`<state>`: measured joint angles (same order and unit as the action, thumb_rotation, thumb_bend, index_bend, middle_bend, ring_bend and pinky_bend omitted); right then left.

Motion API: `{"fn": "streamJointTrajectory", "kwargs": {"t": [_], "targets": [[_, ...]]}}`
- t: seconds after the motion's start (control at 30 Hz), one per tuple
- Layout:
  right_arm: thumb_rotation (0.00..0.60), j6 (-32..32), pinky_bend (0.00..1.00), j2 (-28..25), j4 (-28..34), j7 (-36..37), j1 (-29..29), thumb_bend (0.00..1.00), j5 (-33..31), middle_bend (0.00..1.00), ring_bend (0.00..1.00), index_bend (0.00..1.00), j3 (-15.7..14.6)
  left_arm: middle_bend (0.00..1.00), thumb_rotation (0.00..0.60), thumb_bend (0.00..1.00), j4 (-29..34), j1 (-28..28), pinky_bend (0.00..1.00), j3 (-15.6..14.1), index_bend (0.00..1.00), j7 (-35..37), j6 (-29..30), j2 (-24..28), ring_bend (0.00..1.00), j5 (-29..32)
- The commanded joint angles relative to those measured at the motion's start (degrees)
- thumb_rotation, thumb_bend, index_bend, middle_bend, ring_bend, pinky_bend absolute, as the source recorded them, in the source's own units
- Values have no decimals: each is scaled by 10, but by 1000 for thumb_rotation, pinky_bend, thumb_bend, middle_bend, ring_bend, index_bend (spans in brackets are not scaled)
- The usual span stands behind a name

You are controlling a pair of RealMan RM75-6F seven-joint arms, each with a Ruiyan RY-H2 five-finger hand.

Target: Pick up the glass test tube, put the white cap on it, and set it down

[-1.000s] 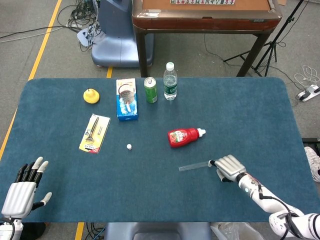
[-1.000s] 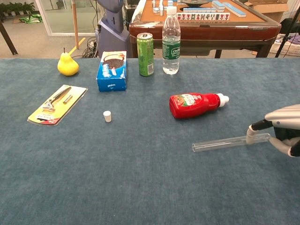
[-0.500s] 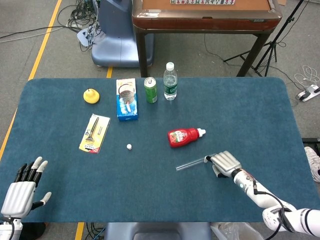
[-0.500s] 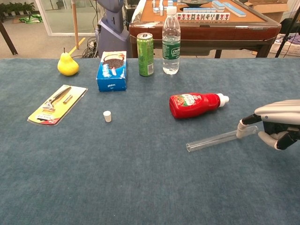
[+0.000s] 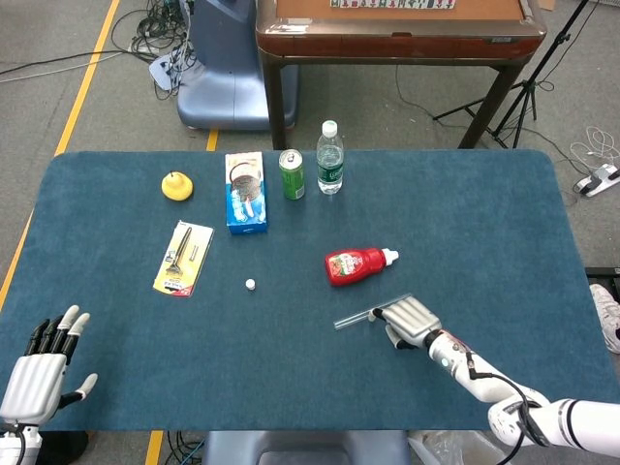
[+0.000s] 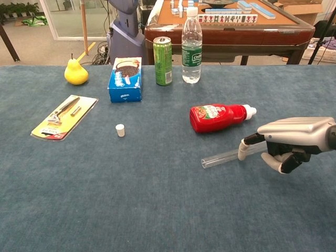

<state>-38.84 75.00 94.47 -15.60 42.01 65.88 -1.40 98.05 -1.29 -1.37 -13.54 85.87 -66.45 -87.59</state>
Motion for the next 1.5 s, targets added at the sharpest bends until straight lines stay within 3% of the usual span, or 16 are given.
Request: {"fn": "streamJointTrajectory", "kwargs": {"t": [0.03, 0.3, 0.53, 0.63, 0.7, 0.8, 0.9, 1.0, 1.17, 1.33, 1.5], "targets": [[600, -1, 1000, 5, -6, -2, 3, 1000, -5, 1000, 1000, 268, 3, 0, 600, 204, -1, 1, 0, 0, 0, 2, 1, 1, 0, 0], [600, -10, 1000, 9, -5, -2, 3, 1000, -8, 1000, 1000, 268, 3, 0, 600, 204, -3, 1, 0, -1, 0, 6, 1, 0, 0, -1], [600, -49, 1000, -18, 33, 6, -10, 970, 27, 1000, 1000, 298, 6, 0, 600, 204, -3, 1, 0, -1, 0, 7, 0, 1, 0, -2], [600, -75, 1000, -23, 41, 4, -16, 776, 45, 1000, 1000, 302, 12, 0, 600, 204, -2, 0, 0, -1, 0, 7, -1, 1, 0, -4], [600, -99, 1000, -18, 37, -2, -20, 543, 57, 1000, 1000, 302, 18, 0, 600, 204, -2, 0, 0, -1, 0, 7, 0, 2, 0, -5], [600, -130, 1000, 1, 22, -7, -27, 285, 79, 1000, 1000, 302, 25, 0, 600, 204, -2, 1, 0, -2, 0, 8, 3, 2, 0, -6], [600, -145, 1000, 23, 5, -4, -30, 127, 93, 1000, 1000, 302, 29, 0, 600, 204, 0, 4, 0, -2, 0, 8, 6, 4, 0, -7], [600, -143, 1000, 34, -6, -1, -28, 71, 100, 1000, 1000, 305, 31, 0, 600, 204, 1, 6, 0, -3, 0, 9, 10, 7, 0, -7], [600, -135, 1000, 46, -20, -2, -24, 87, 106, 1000, 1000, 364, 31, 0, 600, 204, 2, 8, 0, -4, 0, 9, 13, 8, 0, -8], [600, -125, 1000, 63, -41, -5, -20, 245, 103, 1000, 1000, 402, 32, 0, 600, 204, 2, 8, 0, -4, 0, 9, 11, 7, 0, -10], [600, -116, 1000, 79, -67, -11, -16, 338, 93, 1000, 1000, 429, 35, 0, 600, 204, 1, 8, 0, -4, 0, 9, 11, 7, 0, -11]]}}
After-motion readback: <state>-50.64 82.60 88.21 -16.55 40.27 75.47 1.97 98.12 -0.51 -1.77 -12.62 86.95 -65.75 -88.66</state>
